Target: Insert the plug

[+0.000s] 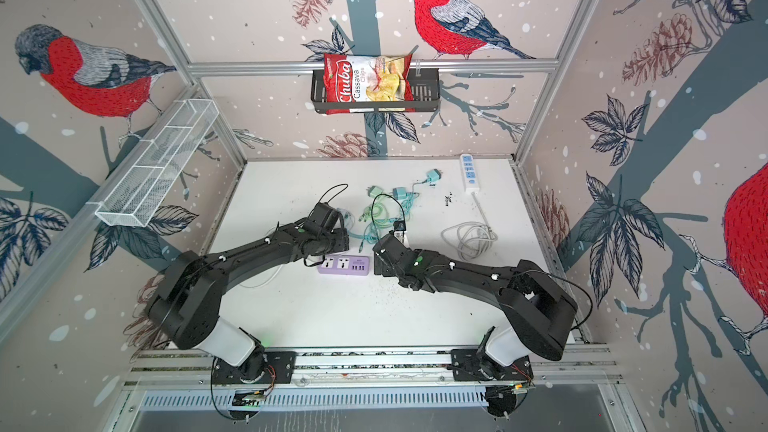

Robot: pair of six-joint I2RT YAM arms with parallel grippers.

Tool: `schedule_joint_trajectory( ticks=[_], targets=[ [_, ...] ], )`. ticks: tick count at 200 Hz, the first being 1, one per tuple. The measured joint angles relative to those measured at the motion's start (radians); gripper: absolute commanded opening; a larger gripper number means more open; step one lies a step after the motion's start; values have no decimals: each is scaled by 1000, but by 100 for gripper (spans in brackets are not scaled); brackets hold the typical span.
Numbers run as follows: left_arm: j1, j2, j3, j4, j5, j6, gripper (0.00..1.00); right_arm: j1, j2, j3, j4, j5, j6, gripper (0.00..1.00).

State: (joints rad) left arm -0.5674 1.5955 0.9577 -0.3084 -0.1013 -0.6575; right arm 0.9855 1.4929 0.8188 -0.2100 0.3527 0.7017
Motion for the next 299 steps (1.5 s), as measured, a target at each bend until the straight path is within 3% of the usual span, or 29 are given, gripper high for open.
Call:
schedule_joint_trajectory(
  ticks=[128, 199, 299],
  targets=[
    [37, 74, 24, -25, -1, -60, 72, -52, -32, -61, 60, -45, -47, 99],
    [51, 51, 29, -72, -84, -66, 72, -57, -33, -64, 77, -66, -52, 99],
    [67, 89, 11, 38, -134, 82, 70, -56, -24, -48, 79, -76, -51, 99]
  ],
)
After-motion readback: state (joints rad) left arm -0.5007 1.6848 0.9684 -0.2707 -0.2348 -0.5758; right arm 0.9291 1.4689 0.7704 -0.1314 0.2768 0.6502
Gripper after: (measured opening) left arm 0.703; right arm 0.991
